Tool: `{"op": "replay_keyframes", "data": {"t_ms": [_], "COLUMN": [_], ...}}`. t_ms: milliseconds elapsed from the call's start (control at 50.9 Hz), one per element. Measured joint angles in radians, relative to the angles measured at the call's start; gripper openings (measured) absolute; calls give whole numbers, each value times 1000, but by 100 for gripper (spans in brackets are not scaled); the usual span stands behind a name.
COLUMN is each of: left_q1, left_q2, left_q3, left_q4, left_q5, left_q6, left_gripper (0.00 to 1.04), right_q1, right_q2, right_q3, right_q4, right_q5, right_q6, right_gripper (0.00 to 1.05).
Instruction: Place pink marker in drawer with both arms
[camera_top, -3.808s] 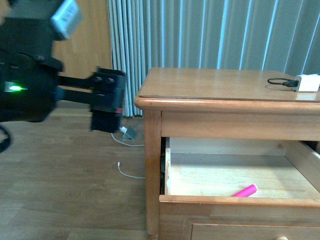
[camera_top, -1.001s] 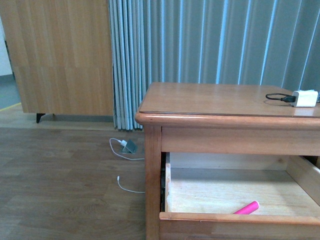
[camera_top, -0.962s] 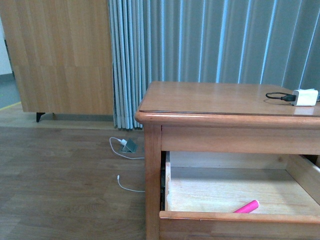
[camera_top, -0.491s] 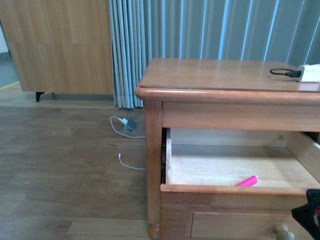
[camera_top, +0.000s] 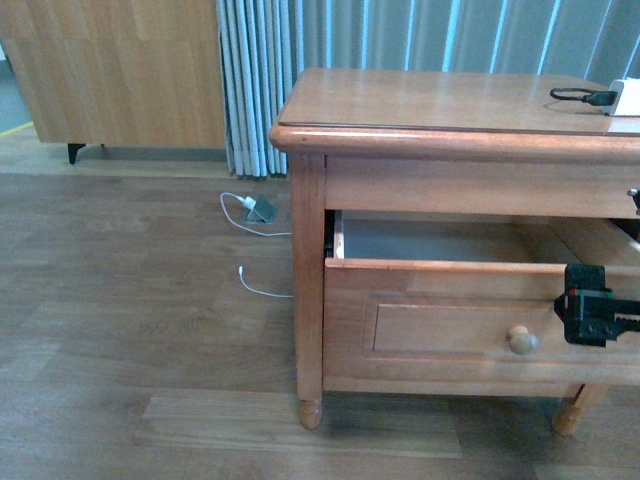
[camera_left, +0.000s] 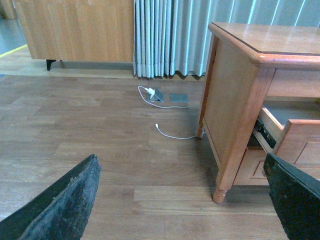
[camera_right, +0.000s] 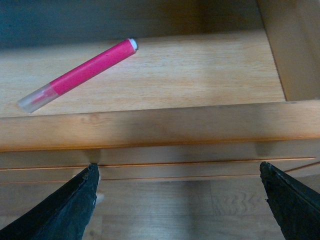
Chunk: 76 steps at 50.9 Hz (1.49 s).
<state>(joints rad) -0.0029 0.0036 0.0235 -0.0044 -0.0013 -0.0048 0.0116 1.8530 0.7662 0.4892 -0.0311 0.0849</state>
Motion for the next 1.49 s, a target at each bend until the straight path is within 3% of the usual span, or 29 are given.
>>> {"op": "replay_keyframes", "data": {"t_ms": [648, 1492], "left_q1": [0, 0], "left_q2": [0, 0], "left_q3": [0, 0], "left_q4": [0, 0], "left_q5": [0, 0], "left_q6": [0, 0], "left_gripper": [99, 99], "right_q1": [15, -3], "right_q2": [279, 278], "right_q3": [293, 292], "right_q4": [150, 162], "right_q5": [65, 35], "right_q6": [-10, -14], "right_gripper": [96, 96]}}
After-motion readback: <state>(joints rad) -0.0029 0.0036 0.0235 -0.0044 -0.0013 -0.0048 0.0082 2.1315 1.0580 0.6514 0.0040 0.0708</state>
